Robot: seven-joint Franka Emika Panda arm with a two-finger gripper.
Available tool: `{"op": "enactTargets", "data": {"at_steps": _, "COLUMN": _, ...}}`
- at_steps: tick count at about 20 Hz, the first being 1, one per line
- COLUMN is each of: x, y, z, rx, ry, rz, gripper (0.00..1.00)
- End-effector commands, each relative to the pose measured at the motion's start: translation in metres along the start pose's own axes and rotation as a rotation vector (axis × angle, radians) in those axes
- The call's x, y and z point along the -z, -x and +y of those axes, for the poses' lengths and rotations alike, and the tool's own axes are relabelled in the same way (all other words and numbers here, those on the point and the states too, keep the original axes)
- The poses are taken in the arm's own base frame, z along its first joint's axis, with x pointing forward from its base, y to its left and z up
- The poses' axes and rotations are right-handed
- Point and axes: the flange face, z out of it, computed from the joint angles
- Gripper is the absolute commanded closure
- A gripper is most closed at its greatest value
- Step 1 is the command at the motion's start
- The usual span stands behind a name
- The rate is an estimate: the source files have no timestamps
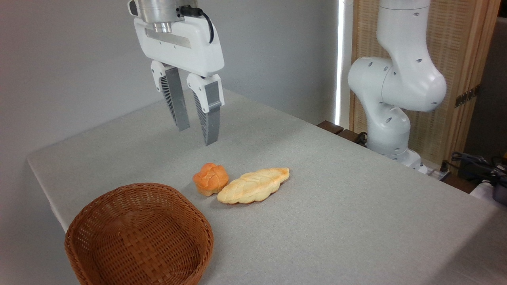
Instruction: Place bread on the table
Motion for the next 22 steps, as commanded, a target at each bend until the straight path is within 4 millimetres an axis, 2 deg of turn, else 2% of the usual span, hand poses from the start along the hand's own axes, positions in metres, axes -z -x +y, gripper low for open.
{"op": "enactTargets", "data": {"at_steps": 1, "x": 0.002, "y": 0.004, "z": -0.002, "rx": 0.002, "ry": 0.036, "rz": -0.024, "gripper": 0.0}}
{"op": "enactTargets", "data": {"at_steps": 6, "x": 0.004, "y": 0.021, "z": -0.024, "rx": 0.045, "ry": 0.036, "rz": -0.015, "gripper": 0.0}}
{"op": "enactTargets", "data": {"at_steps": 8, "x": 0.003, "y": 0.023, "z": -0.027, "rx": 0.045, "ry": 0.035, "rz": -0.009, "gripper": 0.0}}
{"op": "enactTargets", "data": {"at_steps": 13, "x": 0.003, "y": 0.024, "z": -0.029, "rx": 0.042, "ry": 0.034, "rz": -0.007, "gripper": 0.0}}
{"op": "enactTargets", "data": {"at_steps": 22, "x": 0.0, "y": 0.015, "z": -0.022, "rx": 0.021, "ry": 0.026, "rz": 0.003, "gripper": 0.0}}
